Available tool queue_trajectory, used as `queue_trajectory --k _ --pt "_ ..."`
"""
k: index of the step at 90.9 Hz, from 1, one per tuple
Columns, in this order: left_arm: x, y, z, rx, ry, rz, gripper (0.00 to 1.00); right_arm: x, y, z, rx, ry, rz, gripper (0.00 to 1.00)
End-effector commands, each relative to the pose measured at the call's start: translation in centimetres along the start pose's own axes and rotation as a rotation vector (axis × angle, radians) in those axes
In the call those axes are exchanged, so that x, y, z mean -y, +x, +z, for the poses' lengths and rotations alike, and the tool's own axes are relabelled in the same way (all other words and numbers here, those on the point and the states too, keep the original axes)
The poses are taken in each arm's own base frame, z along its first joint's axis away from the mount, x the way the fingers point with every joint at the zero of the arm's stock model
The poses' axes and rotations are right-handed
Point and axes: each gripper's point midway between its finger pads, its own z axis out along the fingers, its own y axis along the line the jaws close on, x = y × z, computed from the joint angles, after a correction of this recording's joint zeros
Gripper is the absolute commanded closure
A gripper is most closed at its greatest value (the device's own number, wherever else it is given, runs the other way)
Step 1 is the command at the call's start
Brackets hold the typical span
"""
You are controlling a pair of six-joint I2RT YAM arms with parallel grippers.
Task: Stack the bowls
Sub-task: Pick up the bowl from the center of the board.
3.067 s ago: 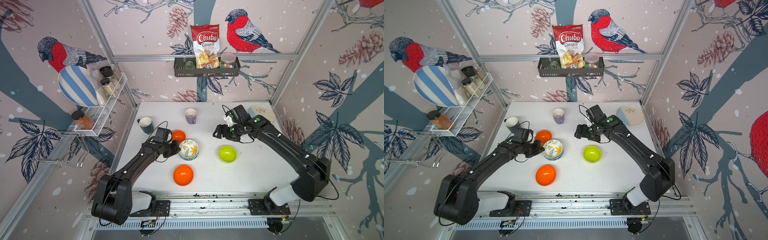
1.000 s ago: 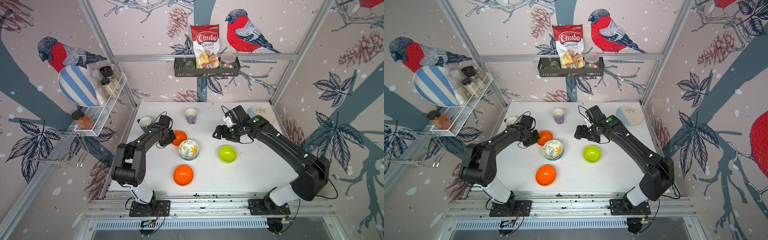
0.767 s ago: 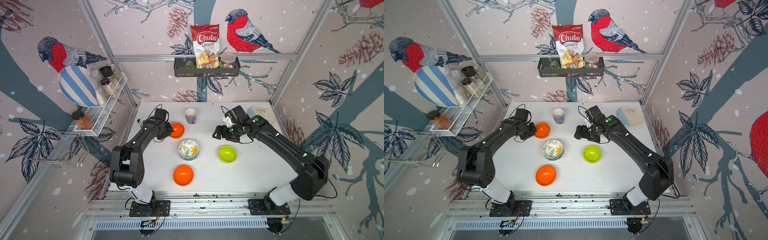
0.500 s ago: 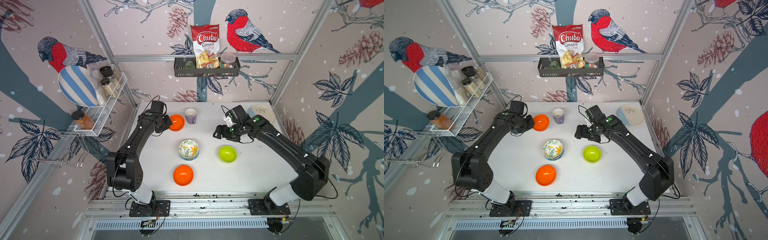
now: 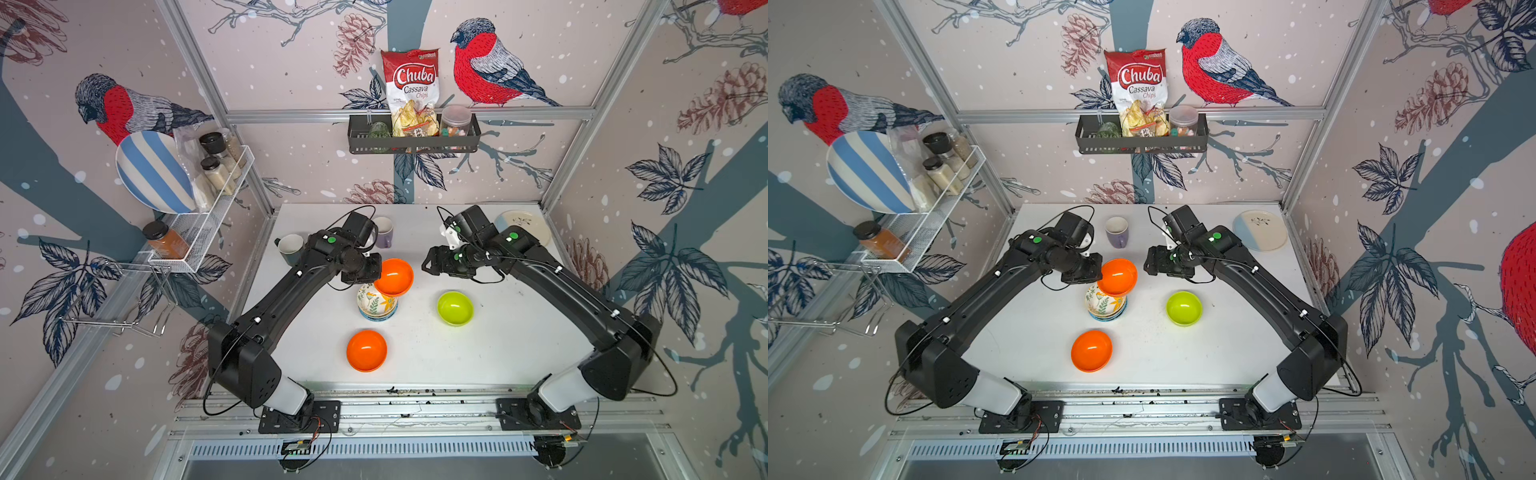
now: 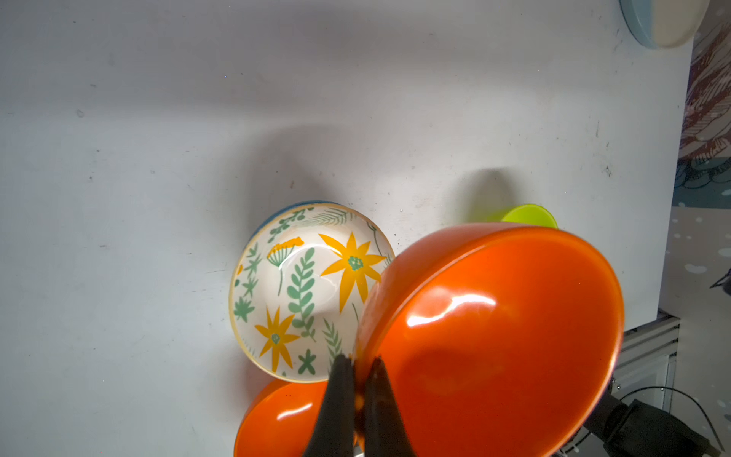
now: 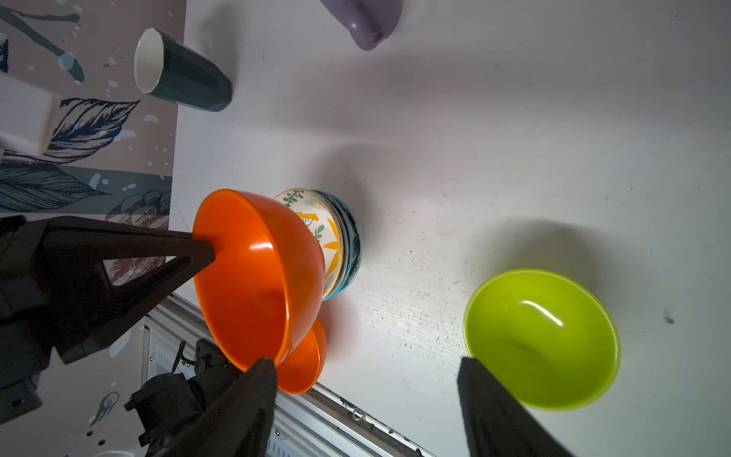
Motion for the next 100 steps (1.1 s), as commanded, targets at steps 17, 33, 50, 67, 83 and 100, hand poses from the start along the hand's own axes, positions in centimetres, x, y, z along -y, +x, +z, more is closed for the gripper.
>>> queue_trajectory --k 17,33,50,67,83,100 --pt "3.1 1.5 -0.4 -0.022 0.035 0.074 1.00 0.4 1.5 0.8 -0.049 0.052 -0.041 0.49" --pt "3.7 1.8 -0.1 -0.033 0.044 0.085 1.00 -0.2 1.7 1.1 -0.058 0.042 -0.060 0.52" --pt "3.8 2.0 0.3 -0.046 0.037 0.089 1.00 -0.4 2.0 1.6 -0.076 0.044 -0.067 0.54" --pt "4.3 2.0 0.2 -0.046 0.053 0.096 1.00 -0.3 2.3 2.3 -0.096 0.046 -0.066 0.65" --pt "4.3 2.1 0.2 -0.047 0.050 0.098 1.00 -0.4 2.4 2.8 -0.111 0.041 -0.064 0.79" --pt "4.2 2.3 0.4 -0.052 0.047 0.097 1.00 -0.6 2.8 3.2 -0.134 0.039 -0.065 0.89"
